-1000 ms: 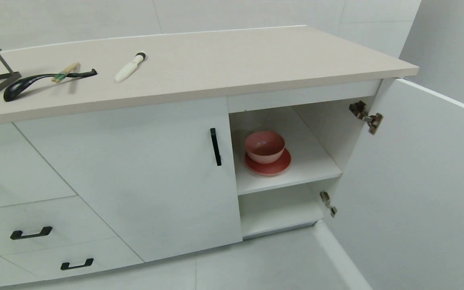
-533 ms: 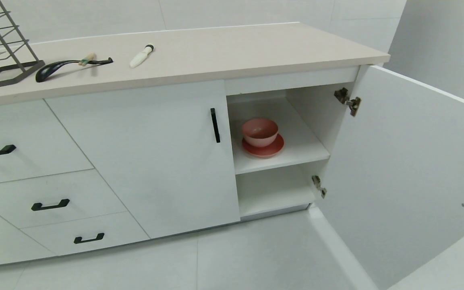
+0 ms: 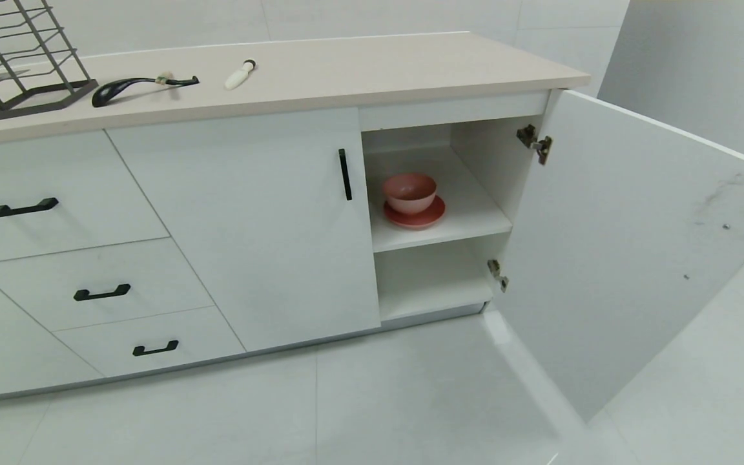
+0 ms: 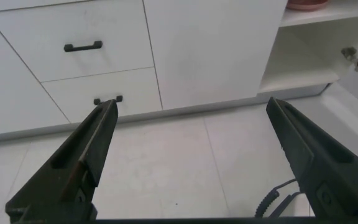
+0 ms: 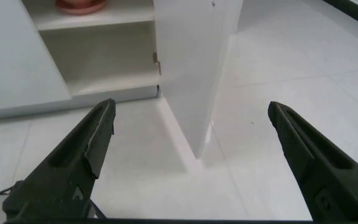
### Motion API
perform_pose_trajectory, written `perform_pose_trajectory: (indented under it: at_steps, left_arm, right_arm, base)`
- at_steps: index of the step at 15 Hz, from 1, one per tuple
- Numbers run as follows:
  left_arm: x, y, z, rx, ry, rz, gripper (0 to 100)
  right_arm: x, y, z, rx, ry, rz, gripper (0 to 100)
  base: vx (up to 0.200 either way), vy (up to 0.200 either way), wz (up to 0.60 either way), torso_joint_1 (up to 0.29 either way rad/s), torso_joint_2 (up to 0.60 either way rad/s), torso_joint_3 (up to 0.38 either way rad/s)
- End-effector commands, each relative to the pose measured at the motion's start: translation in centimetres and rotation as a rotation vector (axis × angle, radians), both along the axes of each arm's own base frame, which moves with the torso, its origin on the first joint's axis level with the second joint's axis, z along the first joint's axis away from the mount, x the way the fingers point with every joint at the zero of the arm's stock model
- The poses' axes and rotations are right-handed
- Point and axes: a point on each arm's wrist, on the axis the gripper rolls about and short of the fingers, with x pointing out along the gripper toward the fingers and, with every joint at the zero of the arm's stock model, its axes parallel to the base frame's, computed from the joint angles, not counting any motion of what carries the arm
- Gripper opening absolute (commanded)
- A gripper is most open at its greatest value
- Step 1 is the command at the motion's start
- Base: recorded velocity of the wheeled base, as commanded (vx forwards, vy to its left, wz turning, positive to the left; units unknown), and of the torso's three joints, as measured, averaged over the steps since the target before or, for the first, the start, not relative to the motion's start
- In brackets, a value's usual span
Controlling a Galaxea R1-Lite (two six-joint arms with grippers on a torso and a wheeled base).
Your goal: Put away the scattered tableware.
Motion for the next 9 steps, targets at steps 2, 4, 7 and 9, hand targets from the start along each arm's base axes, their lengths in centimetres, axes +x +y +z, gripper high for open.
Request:
perform_pose_trajectory:
  at_steps: [2, 4, 7, 9]
  left_arm:
    - [0.00, 0.00, 0.01, 0.000, -0.001, 0.001, 100]
    - [0.00, 0.00, 0.01, 0.000, -0.001, 0.001, 100]
    - [0.00, 0.00, 0.01, 0.000, -0.001, 0.001, 100]
    - [0.00, 0.00, 0.01, -0.001, -0.001, 0.001, 100]
  right_arm:
    - [0.03, 0.00, 0.00, 0.000, 0.004, 0.001, 100]
    - [0.02, 0.00, 0.00, 0.000, 0.003, 0.001, 100]
    - [0.03, 0.00, 0.00, -0.002, 0.004, 0.002, 100]
    - [0.02, 0.06, 0.00, 0.009, 0.003, 0.031, 100]
  base:
    - [0.000, -0.200, 0.00, 0.005, 0.00, 0.002]
    - [0.000, -0.200, 0.00, -0.002, 0.00, 0.005]
    - [0.000, -0.200, 0.00, 0.004, 0.00, 0.007]
    - [0.000, -0.200, 0.00, 0.005, 0.00, 0.000]
